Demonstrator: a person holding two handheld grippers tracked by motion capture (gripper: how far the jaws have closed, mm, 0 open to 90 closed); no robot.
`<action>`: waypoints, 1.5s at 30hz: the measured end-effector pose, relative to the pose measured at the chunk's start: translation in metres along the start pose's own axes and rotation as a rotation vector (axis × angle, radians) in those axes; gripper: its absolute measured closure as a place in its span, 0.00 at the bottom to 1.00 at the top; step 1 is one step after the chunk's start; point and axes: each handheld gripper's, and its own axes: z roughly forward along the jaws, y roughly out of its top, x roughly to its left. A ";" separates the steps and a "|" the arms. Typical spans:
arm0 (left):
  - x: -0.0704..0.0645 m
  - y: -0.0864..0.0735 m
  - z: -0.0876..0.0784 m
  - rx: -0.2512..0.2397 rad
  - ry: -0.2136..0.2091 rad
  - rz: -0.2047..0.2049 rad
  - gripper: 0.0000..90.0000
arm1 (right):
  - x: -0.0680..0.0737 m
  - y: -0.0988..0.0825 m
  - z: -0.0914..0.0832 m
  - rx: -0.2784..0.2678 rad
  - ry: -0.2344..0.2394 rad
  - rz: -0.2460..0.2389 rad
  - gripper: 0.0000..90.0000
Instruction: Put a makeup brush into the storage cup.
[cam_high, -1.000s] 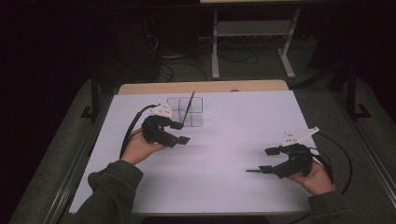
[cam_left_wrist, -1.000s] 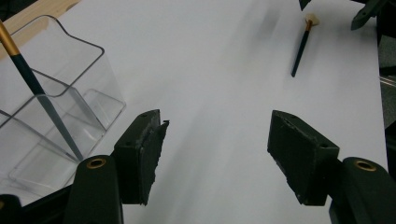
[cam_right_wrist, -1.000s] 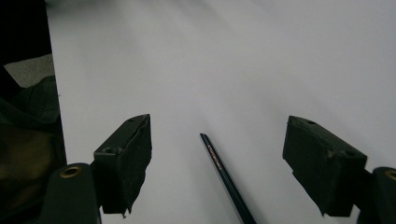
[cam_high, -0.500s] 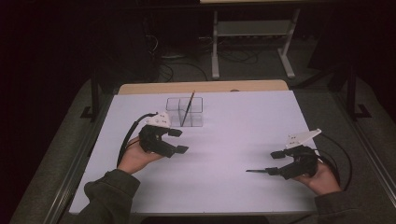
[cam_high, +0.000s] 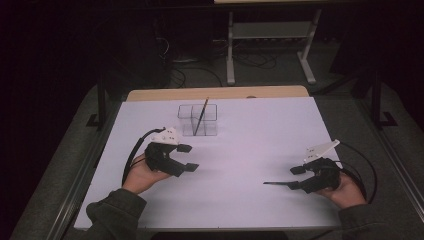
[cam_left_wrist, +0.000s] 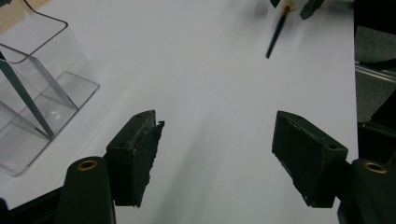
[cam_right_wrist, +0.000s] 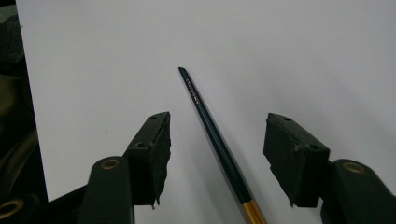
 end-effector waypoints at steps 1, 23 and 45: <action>0.000 -0.001 -0.001 0.001 -0.001 0.003 0.34 | 0.000 0.000 0.000 0.006 0.003 0.005 0.47; -0.004 -0.020 -0.010 -0.014 0.010 -0.022 0.33 | -0.004 0.001 0.009 0.105 0.012 -0.048 0.69; -0.003 -0.021 -0.007 0.000 -0.002 -0.023 0.33 | -0.007 -0.001 0.017 0.156 -0.015 -0.133 0.88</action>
